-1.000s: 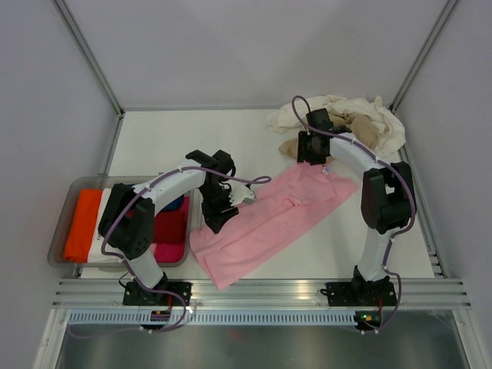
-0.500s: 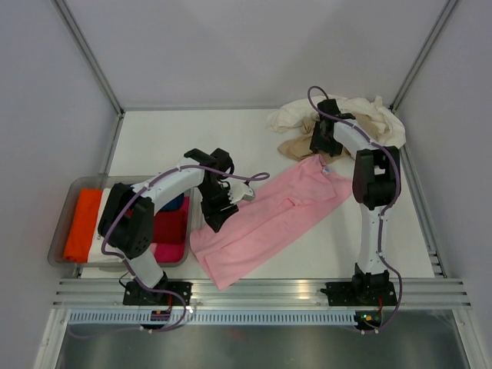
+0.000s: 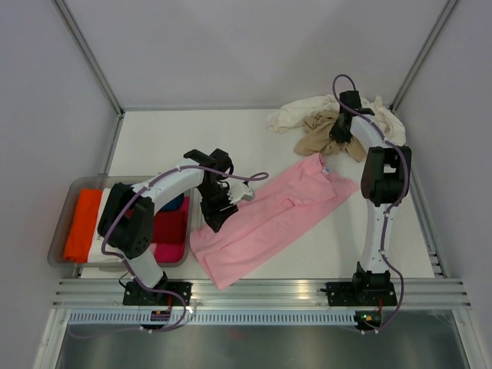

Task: Roll the t-shirts
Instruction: Fold the tshirt

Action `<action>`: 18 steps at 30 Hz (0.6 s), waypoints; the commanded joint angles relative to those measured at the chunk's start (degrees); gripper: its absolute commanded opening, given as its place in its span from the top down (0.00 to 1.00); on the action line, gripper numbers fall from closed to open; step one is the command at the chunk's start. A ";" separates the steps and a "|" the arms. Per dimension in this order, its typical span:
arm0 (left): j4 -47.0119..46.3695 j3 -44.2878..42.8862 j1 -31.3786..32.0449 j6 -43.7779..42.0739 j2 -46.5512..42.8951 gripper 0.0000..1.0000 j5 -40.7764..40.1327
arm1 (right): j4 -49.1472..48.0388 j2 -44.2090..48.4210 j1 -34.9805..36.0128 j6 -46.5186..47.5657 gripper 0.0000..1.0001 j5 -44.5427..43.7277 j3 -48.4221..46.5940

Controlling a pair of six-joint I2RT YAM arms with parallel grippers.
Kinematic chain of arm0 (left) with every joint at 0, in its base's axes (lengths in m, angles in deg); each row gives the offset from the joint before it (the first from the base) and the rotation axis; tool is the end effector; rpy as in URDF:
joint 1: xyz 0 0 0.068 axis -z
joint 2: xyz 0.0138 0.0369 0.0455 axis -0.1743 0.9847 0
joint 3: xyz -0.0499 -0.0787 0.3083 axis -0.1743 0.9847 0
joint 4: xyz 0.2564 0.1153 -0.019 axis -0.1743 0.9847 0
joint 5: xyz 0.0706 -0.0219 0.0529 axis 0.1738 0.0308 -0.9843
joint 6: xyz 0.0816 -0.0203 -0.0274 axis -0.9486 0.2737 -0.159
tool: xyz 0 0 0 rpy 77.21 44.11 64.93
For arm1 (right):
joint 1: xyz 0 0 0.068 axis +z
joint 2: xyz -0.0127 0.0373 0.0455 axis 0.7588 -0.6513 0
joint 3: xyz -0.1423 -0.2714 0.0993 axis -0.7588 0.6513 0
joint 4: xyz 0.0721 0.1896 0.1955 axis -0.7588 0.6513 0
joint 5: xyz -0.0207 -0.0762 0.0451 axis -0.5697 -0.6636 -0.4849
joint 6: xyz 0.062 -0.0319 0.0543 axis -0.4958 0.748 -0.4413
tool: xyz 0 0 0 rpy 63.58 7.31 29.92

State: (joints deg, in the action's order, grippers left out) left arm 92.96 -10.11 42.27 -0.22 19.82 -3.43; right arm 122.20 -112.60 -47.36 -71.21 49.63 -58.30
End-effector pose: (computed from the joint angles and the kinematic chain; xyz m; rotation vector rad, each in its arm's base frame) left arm 0.2585 -0.1982 0.2136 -1.8180 -2.4717 0.6093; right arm 0.5781 0.0064 0.1825 0.6878 2.4561 -0.0086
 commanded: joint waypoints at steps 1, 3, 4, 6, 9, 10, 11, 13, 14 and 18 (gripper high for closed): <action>-0.74 -0.06 -0.24 1.03 -0.74 0.44 -0.90 | -7.11 9.08 -7.70 -3.83 1.00 -2.85 -6.29; -0.65 0.03 -0.32 1.03 -0.74 0.44 -0.99 | -7.90 11.80 -11.99 -4.89 1.00 -3.99 -6.83; -0.74 0.03 -0.32 1.11 -0.74 0.44 -0.90 | -8.17 12.34 -13.50 -5.24 1.00 -4.61 -6.83; -1.00 0.03 -0.32 1.11 -0.74 0.44 -0.73 | -7.65 12.70 -16.66 -4.20 1.00 -5.66 -6.48; -1.35 -0.32 -0.32 1.20 -0.39 0.44 -0.64 | -5.45 11.30 -19.39 -1.04 0.95 -6.81 -3.59; -1.44 -0.67 -0.32 1.11 -0.22 0.44 -0.73 | -4.23 10.68 -19.84 -0.07 0.88 -6.37 -3.32; -1.35 -0.76 -0.32 1.11 -0.13 0.44 -0.73 | -3.17 9.81 -20.28 2.55 0.78 -3.67 -3.49; -1.44 -0.94 -0.32 0.85 -0.04 0.44 -0.73 | 1.12 6.91 -21.25 5.72 0.54 -0.32 -5.59; -1.35 -0.94 -0.32 0.41 0.05 0.44 -0.73 | 2.28 5.94 -21.33 8.35 0.49 2.65 -6.12; -1.26 -1.38 -0.32 -0.12 0.57 0.44 -0.99 | 5.63 9.34 -20.29 12.05 0.37 -1.43 -4.38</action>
State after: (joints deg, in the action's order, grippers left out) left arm 92.46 -10.11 42.25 -0.24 19.84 -4.52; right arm 123.19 -105.39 -69.43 -64.67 48.67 -62.57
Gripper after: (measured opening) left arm 0.558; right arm 0.613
